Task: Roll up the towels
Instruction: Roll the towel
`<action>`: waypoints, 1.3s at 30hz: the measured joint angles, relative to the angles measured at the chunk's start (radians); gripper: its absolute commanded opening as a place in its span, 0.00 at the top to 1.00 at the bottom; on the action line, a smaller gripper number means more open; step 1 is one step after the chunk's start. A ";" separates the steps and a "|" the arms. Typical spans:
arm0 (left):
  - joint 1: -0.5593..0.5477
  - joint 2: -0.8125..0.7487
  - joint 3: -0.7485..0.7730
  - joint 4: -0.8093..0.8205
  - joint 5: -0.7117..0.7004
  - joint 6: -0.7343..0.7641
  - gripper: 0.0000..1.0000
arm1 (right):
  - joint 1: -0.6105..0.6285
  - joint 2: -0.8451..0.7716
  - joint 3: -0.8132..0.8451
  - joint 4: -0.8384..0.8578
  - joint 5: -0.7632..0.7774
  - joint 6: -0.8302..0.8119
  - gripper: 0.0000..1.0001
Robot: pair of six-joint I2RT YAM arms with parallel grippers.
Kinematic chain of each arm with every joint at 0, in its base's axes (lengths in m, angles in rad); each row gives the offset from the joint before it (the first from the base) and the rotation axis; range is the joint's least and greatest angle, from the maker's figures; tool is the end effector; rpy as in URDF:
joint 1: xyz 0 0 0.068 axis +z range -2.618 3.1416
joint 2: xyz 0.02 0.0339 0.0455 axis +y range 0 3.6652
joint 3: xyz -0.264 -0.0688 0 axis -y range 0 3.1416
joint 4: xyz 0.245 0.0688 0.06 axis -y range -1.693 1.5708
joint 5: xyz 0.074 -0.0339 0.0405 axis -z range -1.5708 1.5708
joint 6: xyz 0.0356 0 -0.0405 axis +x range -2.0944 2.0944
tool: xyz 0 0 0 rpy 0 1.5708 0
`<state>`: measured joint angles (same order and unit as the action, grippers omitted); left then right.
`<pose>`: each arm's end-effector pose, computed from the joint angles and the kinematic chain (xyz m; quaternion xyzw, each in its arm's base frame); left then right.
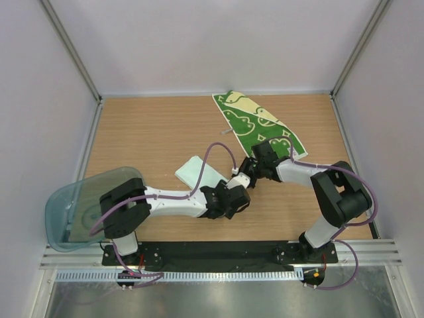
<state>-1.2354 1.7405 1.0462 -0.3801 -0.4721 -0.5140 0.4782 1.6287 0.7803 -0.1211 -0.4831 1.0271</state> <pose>0.1277 -0.3172 0.1701 0.2789 0.9021 -0.0379 0.3271 0.2605 0.1536 0.1459 0.1832 0.9119 0.3633 0.0537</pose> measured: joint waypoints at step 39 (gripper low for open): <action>0.033 -0.083 -0.125 0.076 0.031 0.002 1.00 | -0.035 0.008 -0.012 0.006 -0.084 0.017 0.90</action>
<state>-1.2026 1.6577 0.9215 -0.3042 -0.4412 -0.5121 0.4427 1.6371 0.7685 -0.1146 -0.5674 1.0443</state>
